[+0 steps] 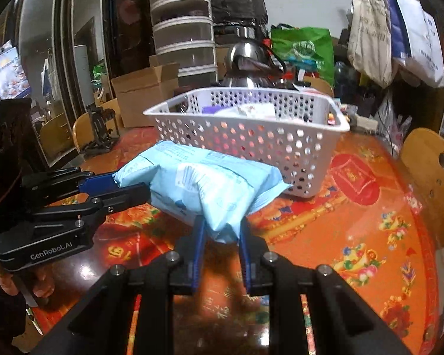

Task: Organize soft objects
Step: 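Lift the wipes pack with both grippers and carry it over the basket, then open both grippers to release the wipes pack into the basket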

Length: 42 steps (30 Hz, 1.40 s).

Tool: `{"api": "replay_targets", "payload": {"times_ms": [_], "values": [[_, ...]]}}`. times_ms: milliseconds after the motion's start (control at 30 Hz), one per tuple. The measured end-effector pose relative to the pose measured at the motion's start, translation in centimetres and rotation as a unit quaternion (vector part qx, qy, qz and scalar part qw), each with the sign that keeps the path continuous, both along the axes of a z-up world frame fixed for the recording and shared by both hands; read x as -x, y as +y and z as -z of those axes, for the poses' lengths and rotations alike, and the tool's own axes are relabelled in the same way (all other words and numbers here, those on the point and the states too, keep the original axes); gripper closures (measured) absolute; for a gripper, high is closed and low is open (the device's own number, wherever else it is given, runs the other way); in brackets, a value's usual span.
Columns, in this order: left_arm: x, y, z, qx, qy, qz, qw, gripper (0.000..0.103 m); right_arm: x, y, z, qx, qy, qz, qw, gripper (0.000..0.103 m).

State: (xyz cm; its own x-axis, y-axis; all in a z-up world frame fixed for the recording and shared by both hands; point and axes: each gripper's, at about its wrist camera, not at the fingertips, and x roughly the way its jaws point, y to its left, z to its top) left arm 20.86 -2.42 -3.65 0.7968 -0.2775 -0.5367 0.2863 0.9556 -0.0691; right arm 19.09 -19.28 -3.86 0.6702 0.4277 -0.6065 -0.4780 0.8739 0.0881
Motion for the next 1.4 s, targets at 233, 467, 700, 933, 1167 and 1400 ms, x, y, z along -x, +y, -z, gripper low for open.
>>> {"api": "replay_targets", "payload": {"times_ms": [233,467,700,933,1167,1400], "values": [[1.2,0.0,-2.1,0.0,-0.015,-0.003,0.9999,0.077,1.0,0.1,-2.1,0.001,-0.02,-0.005,1.0,0.084],[1.1,0.0,-5.1,0.001,-0.032,-0.007,0.9995,0.077,0.9,-0.2,-4.2,0.0,-0.038,-0.006,0.999,0.084],[-2.1,0.4,-9.7,0.003,-0.046,-0.015,0.9988,0.077,-1.2,0.3,-8.2,0.009,-0.063,-0.011,0.998,0.084],[-7.5,0.6,-13.2,-0.011,-0.054,-0.03,0.998,0.077,-5.9,0.9,-11.3,0.022,-0.064,-0.016,0.998,0.084],[-14.6,1.2,-14.6,-0.015,-0.036,-0.047,0.9981,0.077,-11.5,1.8,-13.0,0.035,-0.069,-0.009,0.997,0.084],[-20.3,1.6,-12.3,-0.03,-0.01,-0.062,0.9976,0.077,-16.9,3.0,-11.7,0.057,-0.053,-0.005,0.997,0.084]]}}
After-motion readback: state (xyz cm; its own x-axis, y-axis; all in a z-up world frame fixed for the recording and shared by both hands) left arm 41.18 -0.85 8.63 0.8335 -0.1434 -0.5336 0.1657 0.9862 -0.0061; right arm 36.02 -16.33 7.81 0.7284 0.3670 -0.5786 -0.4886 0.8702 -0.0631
